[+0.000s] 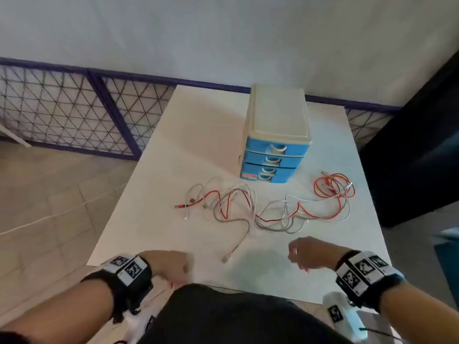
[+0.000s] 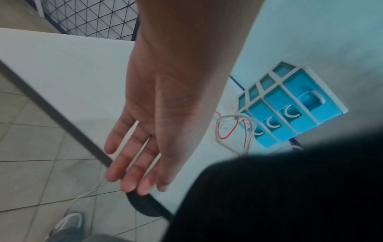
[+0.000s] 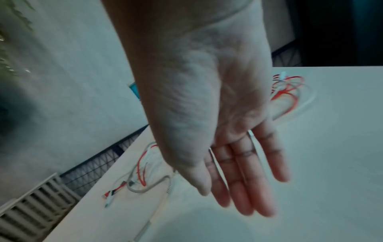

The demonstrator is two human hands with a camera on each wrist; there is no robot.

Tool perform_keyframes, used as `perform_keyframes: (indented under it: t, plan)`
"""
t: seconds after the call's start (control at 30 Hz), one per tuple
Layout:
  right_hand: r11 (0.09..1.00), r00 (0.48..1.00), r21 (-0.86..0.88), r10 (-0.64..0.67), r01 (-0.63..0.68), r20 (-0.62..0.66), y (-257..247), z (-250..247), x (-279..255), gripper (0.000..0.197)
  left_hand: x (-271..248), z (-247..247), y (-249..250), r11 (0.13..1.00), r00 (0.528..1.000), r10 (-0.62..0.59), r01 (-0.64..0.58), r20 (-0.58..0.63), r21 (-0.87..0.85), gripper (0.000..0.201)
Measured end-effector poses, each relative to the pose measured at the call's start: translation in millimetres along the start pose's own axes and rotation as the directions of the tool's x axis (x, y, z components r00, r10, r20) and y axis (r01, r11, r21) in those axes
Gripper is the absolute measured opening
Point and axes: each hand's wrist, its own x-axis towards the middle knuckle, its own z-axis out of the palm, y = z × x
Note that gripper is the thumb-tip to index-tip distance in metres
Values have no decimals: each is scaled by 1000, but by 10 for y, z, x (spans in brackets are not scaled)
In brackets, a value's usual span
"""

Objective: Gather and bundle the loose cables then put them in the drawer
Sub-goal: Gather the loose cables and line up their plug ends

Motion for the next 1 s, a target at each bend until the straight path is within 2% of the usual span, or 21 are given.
perform_keyframes:
  t: [0.1, 0.2, 0.27, 0.37, 0.5, 0.57, 0.63, 0.77, 0.9, 1.0]
  plan:
    - [987, 958, -78, -152, 137, -243, -203, -177, 193, 12, 191, -144, 41, 994, 982, 74, -86, -175, -64, 14]
    - [967, 925, -121, -249, 223, -285, -485, -268, 304, 18, 332, -247, 251, 989, 949, 141, -150, -284, -12, 13]
    - [955, 912, -141, -290, 260, -291, -627, -323, 349, 21, 413, -293, 423, 984, 937, 173, -176, -305, 16, 12]
    - [944, 888, -141, -329, 299, -321, -792, -423, 405, 24, 560, -302, 605, 988, 944, 152, -148, -294, 37, 11]
    - [950, 894, -147, -310, 276, -324, -856, -481, 505, 28, 659, -273, 732, 954, 931, 177, -83, -318, 288, 27]
    - [953, 904, -117, -303, 280, -303, -856, -494, 539, 35, 679, -296, 731, 947, 935, 178, -78, -306, 311, 19]
    - [948, 909, -51, -315, 313, -272, -851, -488, 551, 44, 692, -337, 680, 970, 932, 190, -129, -309, 208, 7]
    - [886, 865, 102, -409, 453, -291, -822, -406, 583, 58, 537, -650, 669, 952, 901, 243, -293, -359, -93, 10]
    - [850, 773, 121, -395, 512, -496, -857, -405, 628, 55, 348, -1117, 548, 862, 825, 212, -411, -524, -298, 20]
    - [840, 704, 49, -419, 540, -574, -904, -535, 627, 33, 203, -1401, 390, 699, 752, 75, -508, -655, -503, 20]
